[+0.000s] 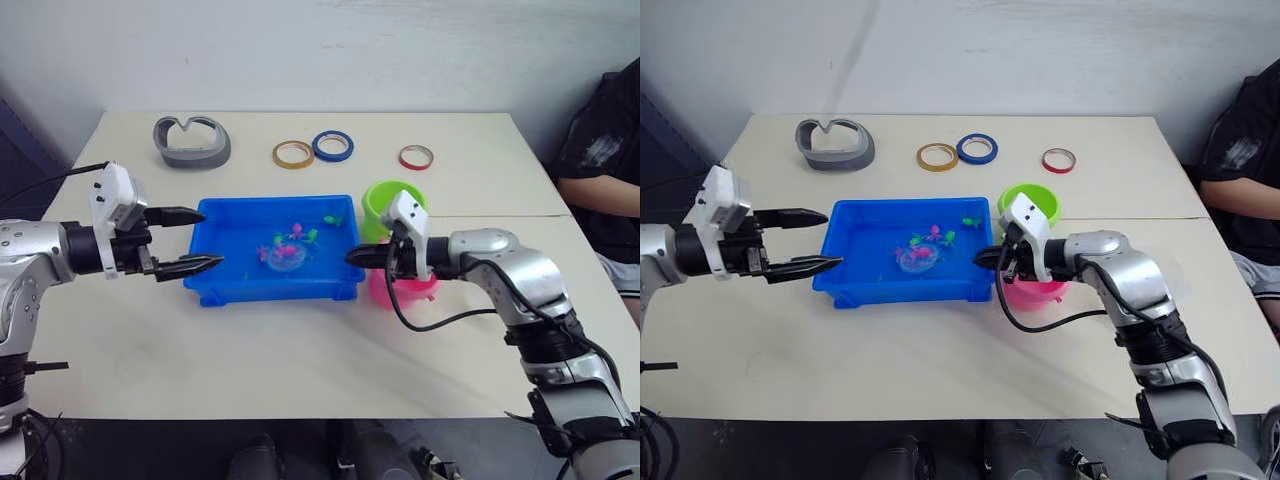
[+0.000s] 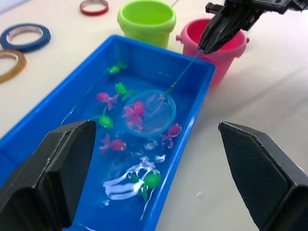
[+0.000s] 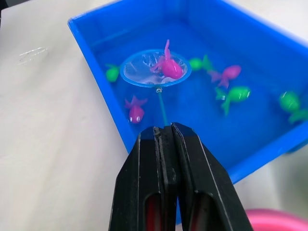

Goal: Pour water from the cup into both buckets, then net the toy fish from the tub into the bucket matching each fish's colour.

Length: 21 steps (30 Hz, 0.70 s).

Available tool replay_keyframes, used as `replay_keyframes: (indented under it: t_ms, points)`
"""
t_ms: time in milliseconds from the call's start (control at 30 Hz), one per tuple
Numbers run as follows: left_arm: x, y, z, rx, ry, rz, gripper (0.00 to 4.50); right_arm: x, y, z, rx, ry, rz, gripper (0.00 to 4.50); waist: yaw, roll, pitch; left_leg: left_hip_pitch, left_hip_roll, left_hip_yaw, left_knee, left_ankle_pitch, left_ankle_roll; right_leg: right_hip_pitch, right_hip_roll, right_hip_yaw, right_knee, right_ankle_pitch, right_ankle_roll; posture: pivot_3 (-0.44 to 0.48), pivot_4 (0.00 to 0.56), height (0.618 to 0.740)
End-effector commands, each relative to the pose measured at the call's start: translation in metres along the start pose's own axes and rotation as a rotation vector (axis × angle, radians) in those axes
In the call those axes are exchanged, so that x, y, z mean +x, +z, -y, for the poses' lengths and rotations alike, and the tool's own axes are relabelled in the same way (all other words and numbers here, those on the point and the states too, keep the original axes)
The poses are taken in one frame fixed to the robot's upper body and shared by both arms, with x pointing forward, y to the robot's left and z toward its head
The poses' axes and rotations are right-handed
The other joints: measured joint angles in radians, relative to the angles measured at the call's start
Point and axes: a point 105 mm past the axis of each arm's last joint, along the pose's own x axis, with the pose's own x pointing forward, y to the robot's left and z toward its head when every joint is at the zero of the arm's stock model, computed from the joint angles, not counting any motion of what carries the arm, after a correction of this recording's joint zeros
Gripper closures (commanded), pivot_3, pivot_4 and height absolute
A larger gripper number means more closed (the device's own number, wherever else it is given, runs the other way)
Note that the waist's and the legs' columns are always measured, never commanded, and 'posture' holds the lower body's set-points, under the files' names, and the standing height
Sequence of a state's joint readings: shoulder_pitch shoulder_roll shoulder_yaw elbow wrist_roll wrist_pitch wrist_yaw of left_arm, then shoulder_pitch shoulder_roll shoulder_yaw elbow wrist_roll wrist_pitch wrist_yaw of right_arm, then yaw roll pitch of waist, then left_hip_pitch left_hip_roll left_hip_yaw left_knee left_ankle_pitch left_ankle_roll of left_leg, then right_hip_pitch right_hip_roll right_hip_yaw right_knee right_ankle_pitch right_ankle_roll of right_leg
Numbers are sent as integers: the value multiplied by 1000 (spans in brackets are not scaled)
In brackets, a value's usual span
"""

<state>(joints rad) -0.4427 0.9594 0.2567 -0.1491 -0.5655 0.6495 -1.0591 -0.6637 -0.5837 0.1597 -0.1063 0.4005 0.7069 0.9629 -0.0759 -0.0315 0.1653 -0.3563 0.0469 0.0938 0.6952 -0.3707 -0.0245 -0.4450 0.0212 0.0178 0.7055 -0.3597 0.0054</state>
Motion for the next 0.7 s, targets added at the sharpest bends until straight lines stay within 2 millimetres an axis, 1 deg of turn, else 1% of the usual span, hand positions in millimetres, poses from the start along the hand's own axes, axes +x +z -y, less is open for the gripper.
replay_keyframes:
  t_ms: [33, 100, 200, 333, 400, 467, 633, 700]
  points:
    - [3, 17, 5, -5, -36, 74, 34, -20, 22, -4, -110, -36, 91, 4500, 2, 0, 0, 0, 0, 0, 0, 0, 0, 0, 0, 0, 0, 0, 0, 0, 150, 740]
    - [8, 22, 9, -13, -66, 99, 34, -30, 23, -8, -120, -57, 107, 4500, 4, 0, 0, 0, 0, 0, 0, 0, 0, 0, 0, 0, 0, 0, 0, 0, 150, 740]
    - [16, 27, 21, -27, -164, 126, 34, -48, 24, -12, -127, -112, 134, 4500, 7, 0, 0, 0, 0, 0, 0, 0, 0, 0, 0, 0, 0, 0, 0, 0, 150, 740]
    - [30, 31, 26, 1, -225, 132, 34, -84, 23, -13, -143, -242, 167, 4500, 21, 0, 0, 0, 0, 0, 0, 0, 0, 0, 0, 0, 0, 0, 0, 0, 150, 740]
    - [38, 35, 25, 10, -247, 147, 34, -105, 19, -13, -159, -330, 163, 4500, 25, 0, 0, 0, 0, 0, 0, 0, 0, 0, 0, 0, 0, 0, 0, 0, 150, 740]
    - [45, 36, 26, 16, -276, 157, 34, -120, 13, -15, -175, -396, 131, 4500, 31, 0, 0, 0, -1, 0, 0, 0, 0, 1, 0, 0, -1, 0, 0, 0, 150, 740]
    - [62, 40, 28, 37, -360, 170, 34, -155, -6, -24, -209, -515, 34, 4500, 33, 0, 0, 0, -1, 0, -1, 0, -1, 1, 2, 1, -1, 0, 0, 0, 150, 740]
    - [68, 41, 28, 43, -381, 174, 34, -165, -11, -27, -206, -554, 16, 4500, 35, 0, 0, 0, -1, 0, -1, 0, -1, 1, 3, 1, -1, 0, 0, 0, 150, 740]
